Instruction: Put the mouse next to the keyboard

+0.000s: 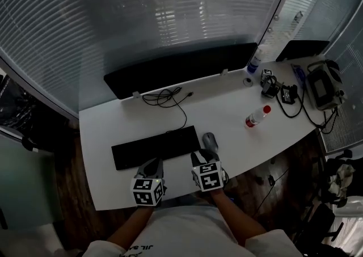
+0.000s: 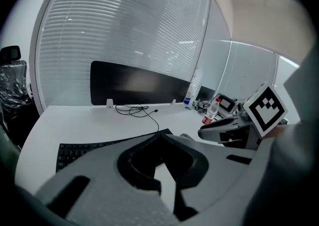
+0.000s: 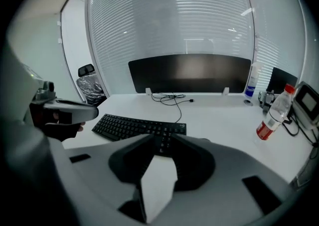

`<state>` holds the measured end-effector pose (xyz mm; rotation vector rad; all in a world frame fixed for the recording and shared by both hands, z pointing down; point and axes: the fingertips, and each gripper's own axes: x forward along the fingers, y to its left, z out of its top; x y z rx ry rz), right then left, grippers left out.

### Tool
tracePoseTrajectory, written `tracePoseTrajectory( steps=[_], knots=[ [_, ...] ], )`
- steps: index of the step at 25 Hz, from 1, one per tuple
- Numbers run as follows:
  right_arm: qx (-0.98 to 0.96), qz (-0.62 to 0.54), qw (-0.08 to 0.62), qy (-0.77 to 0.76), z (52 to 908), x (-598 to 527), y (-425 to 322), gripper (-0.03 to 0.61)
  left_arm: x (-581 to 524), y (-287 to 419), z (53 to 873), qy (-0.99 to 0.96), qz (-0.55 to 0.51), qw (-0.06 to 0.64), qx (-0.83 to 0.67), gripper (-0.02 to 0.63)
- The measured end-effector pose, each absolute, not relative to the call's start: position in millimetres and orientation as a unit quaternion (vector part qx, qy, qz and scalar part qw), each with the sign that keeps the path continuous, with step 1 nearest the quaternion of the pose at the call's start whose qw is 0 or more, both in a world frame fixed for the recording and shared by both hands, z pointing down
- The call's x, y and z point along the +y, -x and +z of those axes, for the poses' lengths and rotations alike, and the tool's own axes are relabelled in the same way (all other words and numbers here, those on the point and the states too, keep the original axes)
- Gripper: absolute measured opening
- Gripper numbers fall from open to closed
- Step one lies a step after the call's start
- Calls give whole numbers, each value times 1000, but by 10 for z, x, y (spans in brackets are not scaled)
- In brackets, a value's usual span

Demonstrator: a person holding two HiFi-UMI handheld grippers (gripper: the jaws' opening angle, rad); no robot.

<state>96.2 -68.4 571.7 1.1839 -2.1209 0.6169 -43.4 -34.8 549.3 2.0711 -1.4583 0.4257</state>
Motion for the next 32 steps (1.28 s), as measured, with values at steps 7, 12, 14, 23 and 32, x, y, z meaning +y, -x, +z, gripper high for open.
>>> tracePoseTrajectory(
  steps=[7,12,14,23,32],
  knots=[
    [-829,222,299,-416,5512,-516,-610,6,-226,630,5358,-770,151,267,-560,2],
    [-841,212,302,-396,5492,-459,-371,5,-197,844,5293,-759,137,263,-580,2],
    [-843,210,302,-392,5475,-455,-293,5,-183,917,5273,-756,132,263,-585,2],
    [-847,211,299,-384,5434,-416,-135,5,-137,993,5260,-755,127,265,-587,2],
    [-847,211,300,-385,5416,-401,-167,5,-136,974,5249,-758,128,265,-582,2]
  ],
)
